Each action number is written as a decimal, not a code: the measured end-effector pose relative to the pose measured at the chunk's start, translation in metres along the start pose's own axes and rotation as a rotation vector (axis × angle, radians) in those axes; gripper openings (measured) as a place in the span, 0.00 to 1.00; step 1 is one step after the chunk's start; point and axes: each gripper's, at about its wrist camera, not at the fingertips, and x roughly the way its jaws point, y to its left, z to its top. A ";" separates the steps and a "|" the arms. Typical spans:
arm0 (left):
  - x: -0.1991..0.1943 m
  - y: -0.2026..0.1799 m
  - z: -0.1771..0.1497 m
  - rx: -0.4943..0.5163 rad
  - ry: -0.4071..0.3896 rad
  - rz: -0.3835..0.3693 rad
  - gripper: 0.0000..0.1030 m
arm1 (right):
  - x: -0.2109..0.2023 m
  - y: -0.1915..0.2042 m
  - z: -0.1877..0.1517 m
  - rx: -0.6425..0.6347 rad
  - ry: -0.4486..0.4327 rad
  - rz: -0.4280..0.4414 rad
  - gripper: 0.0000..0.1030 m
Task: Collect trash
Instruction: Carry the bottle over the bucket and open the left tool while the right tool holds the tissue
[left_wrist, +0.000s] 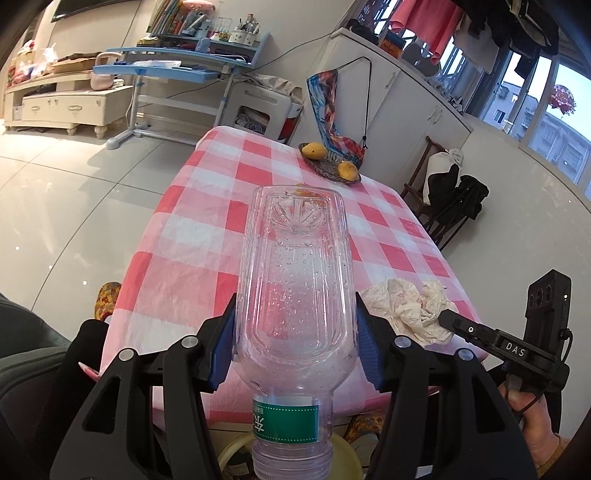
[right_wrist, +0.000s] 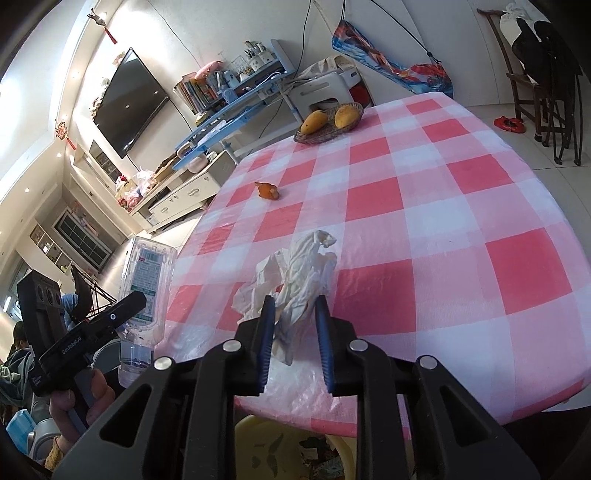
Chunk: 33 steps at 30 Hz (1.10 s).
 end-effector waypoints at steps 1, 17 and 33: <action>0.000 0.001 0.000 -0.001 -0.002 0.001 0.53 | 0.000 0.000 -0.001 -0.001 -0.001 -0.002 0.22; -0.025 0.001 -0.014 -0.016 -0.017 -0.026 0.53 | 0.009 -0.010 -0.007 0.069 0.010 -0.014 0.45; -0.045 -0.014 -0.063 0.020 0.114 -0.012 0.53 | 0.010 -0.014 -0.010 0.112 -0.004 0.013 0.29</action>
